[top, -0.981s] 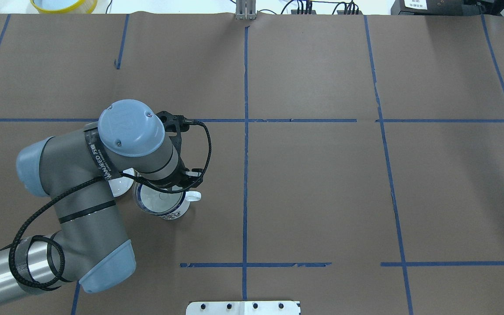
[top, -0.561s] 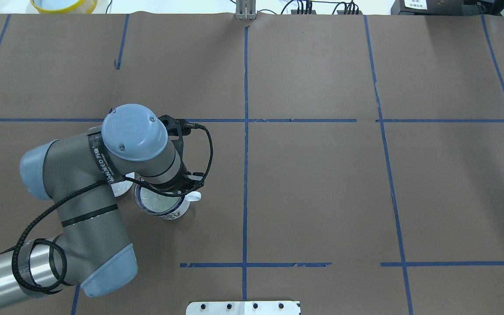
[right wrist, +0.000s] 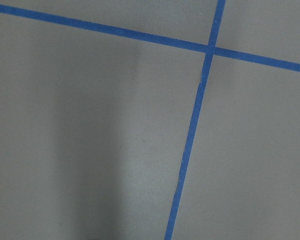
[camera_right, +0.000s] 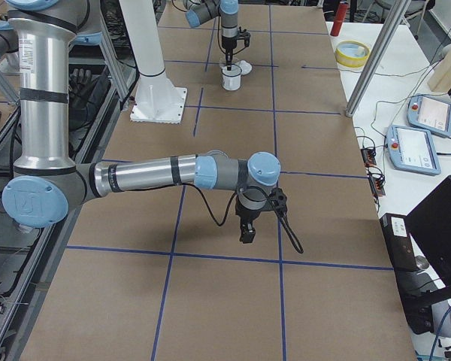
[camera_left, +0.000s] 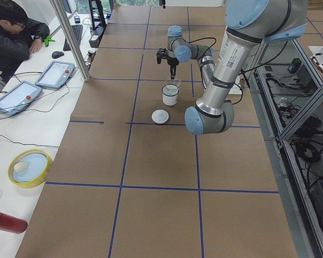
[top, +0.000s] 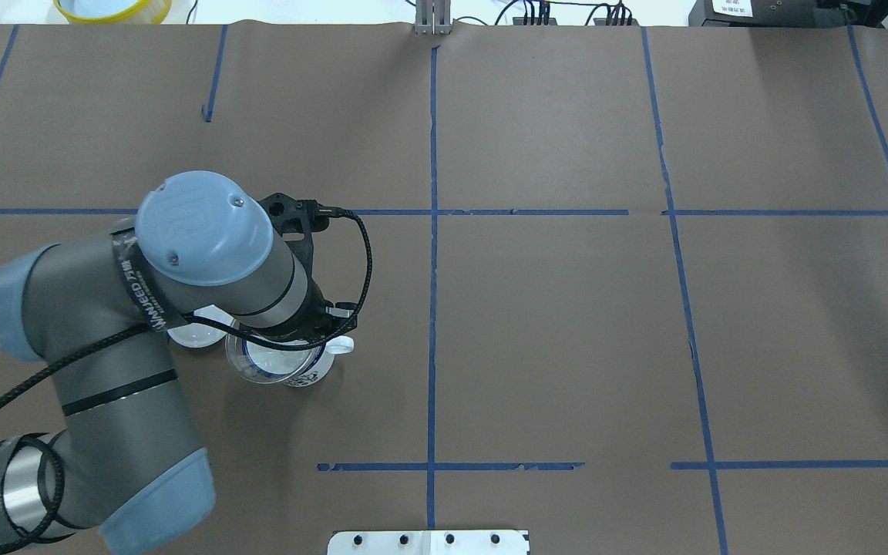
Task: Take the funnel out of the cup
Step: 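Lower the left gripper and close it on the funnel stem, then lift the funnel up out of the mug with the left gripper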
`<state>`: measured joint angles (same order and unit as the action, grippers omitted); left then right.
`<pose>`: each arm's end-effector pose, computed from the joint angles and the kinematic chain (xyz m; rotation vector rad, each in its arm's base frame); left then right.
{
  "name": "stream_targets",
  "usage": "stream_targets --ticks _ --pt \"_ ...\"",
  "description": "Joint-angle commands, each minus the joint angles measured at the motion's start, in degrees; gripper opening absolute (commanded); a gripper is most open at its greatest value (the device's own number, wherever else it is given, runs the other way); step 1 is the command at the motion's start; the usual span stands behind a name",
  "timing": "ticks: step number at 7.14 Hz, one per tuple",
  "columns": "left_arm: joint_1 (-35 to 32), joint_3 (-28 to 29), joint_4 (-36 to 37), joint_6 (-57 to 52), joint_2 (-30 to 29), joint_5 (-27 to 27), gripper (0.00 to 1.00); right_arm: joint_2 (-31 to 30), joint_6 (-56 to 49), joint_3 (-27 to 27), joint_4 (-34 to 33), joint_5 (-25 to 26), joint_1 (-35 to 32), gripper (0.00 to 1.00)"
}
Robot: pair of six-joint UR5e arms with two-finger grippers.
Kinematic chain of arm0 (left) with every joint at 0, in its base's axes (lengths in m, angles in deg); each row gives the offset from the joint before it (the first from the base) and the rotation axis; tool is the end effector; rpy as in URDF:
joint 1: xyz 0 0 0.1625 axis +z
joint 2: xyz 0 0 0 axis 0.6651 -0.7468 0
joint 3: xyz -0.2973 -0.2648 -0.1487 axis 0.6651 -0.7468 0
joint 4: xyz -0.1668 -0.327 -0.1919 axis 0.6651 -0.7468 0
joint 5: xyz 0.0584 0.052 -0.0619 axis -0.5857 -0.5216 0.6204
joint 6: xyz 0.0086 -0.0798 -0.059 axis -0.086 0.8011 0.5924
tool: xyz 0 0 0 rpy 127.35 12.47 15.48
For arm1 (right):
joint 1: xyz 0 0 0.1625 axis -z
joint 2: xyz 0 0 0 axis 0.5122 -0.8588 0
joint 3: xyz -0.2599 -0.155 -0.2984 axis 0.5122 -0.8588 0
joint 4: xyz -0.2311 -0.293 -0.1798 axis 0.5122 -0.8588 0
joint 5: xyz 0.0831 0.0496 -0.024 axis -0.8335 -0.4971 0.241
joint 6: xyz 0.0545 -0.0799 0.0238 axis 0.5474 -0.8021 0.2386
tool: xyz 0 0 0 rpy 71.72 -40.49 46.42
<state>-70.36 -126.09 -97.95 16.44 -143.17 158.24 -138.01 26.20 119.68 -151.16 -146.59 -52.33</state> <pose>0.4456 -0.3582 0.1753 0.0236 0.8479 -0.0358 0.0111 -0.4619 0.6051 -0.0533 -0.7409 -0.2163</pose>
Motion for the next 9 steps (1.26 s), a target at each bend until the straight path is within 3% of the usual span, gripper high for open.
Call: stream_targets --ticks 1,3,5,9 --pt "-3.55 -7.23 6.66 0.00 -0.62 0.06 0.00 -0.02 0.00 0.02 0.00 0.00 0.00 1.00" --pt "-7.61 -7.96 6.16 4.62 -1.84 -0.12 0.00 0.07 0.00 0.02 0.00 0.00 0.00 1.00" --pt "-11.64 -6.13 -3.03 16.82 -2.12 -2.21 0.00 -0.02 0.00 0.02 0.00 0.00 0.00 1.00" --pt "-12.20 5.45 -23.42 43.53 -1.68 -20.72 0.00 -0.02 0.00 0.02 -0.09 0.00 0.00 1.00"
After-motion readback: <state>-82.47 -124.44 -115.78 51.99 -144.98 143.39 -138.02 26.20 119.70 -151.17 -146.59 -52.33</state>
